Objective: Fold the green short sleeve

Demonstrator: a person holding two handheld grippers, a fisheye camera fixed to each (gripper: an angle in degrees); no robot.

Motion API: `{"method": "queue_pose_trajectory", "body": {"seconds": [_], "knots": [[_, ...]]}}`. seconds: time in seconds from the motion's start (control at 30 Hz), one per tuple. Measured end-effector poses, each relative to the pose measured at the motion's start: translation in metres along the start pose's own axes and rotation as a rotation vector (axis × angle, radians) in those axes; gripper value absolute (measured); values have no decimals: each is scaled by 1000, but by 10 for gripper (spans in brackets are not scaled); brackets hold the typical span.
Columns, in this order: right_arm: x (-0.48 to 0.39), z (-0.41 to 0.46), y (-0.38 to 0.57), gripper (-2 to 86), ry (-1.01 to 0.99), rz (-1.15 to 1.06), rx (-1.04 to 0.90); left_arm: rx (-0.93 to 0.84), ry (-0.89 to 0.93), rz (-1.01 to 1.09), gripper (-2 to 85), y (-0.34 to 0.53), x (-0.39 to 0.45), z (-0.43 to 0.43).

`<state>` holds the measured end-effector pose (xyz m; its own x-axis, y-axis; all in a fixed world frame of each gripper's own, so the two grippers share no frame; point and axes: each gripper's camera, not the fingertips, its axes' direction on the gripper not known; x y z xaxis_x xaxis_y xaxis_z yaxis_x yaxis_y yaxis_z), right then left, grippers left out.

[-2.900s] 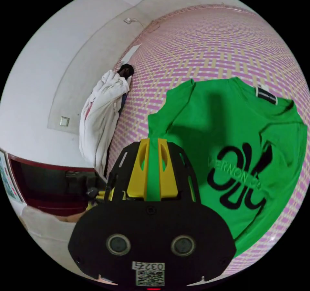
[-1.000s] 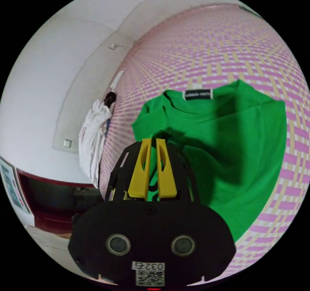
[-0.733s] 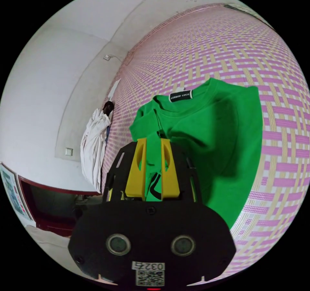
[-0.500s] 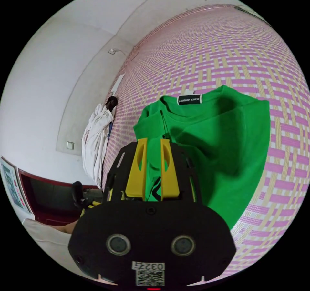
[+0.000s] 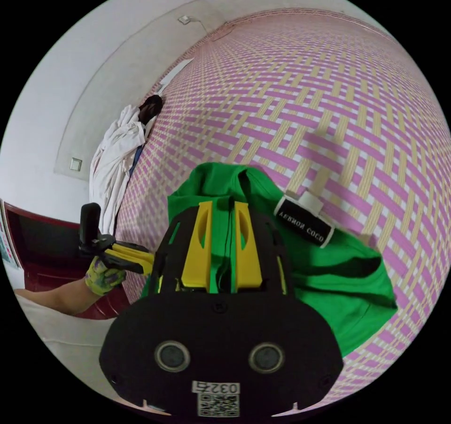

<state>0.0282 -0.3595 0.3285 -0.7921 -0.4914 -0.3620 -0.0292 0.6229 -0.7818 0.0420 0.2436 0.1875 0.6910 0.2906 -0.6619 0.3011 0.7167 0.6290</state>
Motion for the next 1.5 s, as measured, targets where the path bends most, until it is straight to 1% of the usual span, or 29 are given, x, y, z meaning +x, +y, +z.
{"method": "queue_pose_trajectory", "body": {"seconds": [0.1,0.23,0.4,0.47,0.53,0.6,0.7,0.8,0.87,0.9,0.97,1.0,1.03,1.07,1.13,1.23,1.33,1.47,1.5], "knots": [[-3,9,-10,78,-45,-52,-4,42,22,-33,-5,2,-33,3],[-9,19,-14,61,-35,-63,-13,58,24,-69,-14,9,-70,14],[-21,10,-7,76,32,-110,47,81,16,-76,-16,21,-92,25],[-23,18,-7,73,43,-140,-3,86,22,-84,-15,26,-102,33],[-24,17,-6,62,39,-153,2,94,28,-93,-14,29,-109,39],[-29,16,-3,10,27,-186,-6,105,21,-97,-13,33,-114,43],[-45,3,9,-4,36,-228,21,128,14,-86,-12,44,-115,47],[-60,-35,35,-7,9,-226,140,172,-10,-26,-10,52,-103,44],[-59,-78,65,-7,4,-143,279,199,-35,33,-9,46,-86,45],[-55,-86,73,-7,0,-107,312,197,-36,41,-9,41,-82,48],[-18,-105,104,-2,-39,106,421,184,-1,42,-9,18,-74,63],[-6,-105,111,1,-51,167,436,180,8,40,-9,12,-73,68],[20,-97,122,10,-95,287,422,162,1,38,-9,0,-71,80],[41,-84,129,25,-145,383,369,131,-50,29,-9,-11,-70,94],[56,-77,146,49,-160,470,343,90,-116,27,-9,-22,-68,111],[35,-91,177,55,-132,431,421,96,-134,70,-9,-29,-60,120],[-1,-81,192,56,-116,330,326,97,-119,70,-9,-38,-56,125],[-41,-47,205,63,-39,275,175,-8,-76,61,-9,-65,-55,155],[-44,-43,207,65,-29,276,162,-17,-70,68,-9,-67,-53,158]]}}
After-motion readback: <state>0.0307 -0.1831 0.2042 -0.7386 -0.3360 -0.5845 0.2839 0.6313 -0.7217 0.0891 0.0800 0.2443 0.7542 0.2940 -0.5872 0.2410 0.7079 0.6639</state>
